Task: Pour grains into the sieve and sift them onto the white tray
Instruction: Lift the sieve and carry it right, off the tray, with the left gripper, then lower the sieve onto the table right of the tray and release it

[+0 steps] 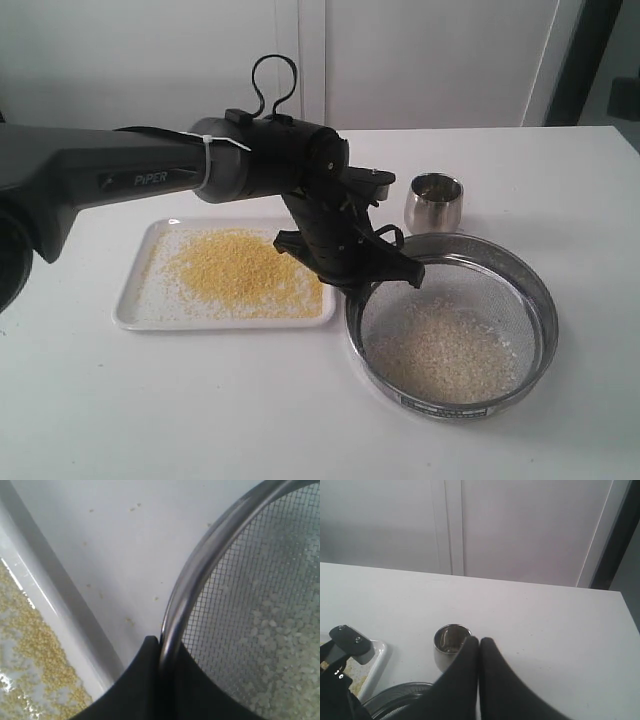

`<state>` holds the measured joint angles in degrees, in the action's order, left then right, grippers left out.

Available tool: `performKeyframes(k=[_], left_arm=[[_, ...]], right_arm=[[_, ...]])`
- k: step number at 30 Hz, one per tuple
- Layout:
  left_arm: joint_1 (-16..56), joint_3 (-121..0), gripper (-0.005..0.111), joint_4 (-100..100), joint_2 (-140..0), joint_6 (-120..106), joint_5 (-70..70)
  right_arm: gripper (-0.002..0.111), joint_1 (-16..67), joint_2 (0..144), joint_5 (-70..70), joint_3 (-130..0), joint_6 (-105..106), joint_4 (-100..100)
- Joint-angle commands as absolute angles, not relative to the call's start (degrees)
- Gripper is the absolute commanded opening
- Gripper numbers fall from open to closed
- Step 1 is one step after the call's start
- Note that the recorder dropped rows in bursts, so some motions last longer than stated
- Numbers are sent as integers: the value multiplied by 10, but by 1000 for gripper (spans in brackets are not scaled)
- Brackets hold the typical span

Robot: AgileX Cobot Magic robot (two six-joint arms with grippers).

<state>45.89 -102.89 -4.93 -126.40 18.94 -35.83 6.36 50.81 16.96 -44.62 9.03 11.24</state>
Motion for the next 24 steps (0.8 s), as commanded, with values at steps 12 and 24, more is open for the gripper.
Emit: performKeyframes(k=[12,24], left_arm=[[464,-1035,0,-63,-1274,194,-326],[464,-1035,31,-63,-1274,195,-319]], right_arm=[[0,62,505,166,-444,77,109],[0,62,505,166,-444,77,109]])
